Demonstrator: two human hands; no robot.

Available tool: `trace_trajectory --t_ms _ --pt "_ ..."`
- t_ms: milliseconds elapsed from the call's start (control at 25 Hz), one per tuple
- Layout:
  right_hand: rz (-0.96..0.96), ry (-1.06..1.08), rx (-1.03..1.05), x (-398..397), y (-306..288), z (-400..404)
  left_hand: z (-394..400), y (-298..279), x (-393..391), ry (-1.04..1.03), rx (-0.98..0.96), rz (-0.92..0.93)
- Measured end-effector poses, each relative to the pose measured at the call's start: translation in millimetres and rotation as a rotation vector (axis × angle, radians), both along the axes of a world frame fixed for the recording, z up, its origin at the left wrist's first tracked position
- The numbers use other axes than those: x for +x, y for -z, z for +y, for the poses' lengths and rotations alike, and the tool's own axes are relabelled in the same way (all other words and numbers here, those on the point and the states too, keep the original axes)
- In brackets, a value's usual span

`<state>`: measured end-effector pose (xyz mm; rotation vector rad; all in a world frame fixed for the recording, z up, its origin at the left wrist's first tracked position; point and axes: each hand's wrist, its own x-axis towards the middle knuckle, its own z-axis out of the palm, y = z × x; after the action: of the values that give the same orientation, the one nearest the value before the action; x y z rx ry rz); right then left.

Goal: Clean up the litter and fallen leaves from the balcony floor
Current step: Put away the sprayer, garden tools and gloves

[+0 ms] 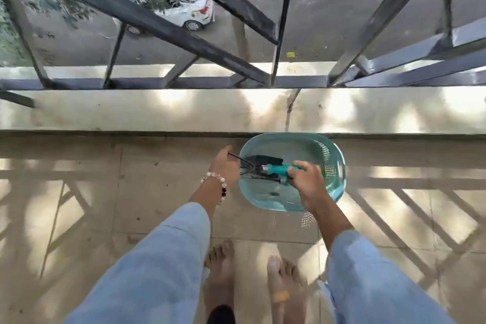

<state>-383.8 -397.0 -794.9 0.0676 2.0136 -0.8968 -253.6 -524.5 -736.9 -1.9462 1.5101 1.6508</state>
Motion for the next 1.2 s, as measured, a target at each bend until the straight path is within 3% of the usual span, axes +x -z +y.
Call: trace_trajectory --t_ms 120,320,560,840,1040,1200 --pt "0.097 -0.101 0.137 -0.9 9.0 -5.6 4.1 18.7 -0.7 0.148 -0.036 -0.036" --pt "0.145 -0.233 0.223 -0.9 2.0 -3.8 9.7 19.2 1.5 0.224 -0.073 -0.013" --pt "0.101 -0.224 0.221 12.7 -42.2 8.8 19.0 -42.9 7.2 0.316 -0.051 -0.055" --pt "0.042 -0.259 0.235 28.9 -210.0 15.9 37.8 -210.3 22.6 0.453 -0.12 -0.125" --pt "0.125 -0.409 0.14 59.0 -370.0 17.2 64.4 -348.6 61.7 0.331 -0.162 -0.17" --pt "0.245 -0.717 0.063 86.5 -475.7 8.4 85.6 -433.3 104.8 0.141 -0.198 -0.187"
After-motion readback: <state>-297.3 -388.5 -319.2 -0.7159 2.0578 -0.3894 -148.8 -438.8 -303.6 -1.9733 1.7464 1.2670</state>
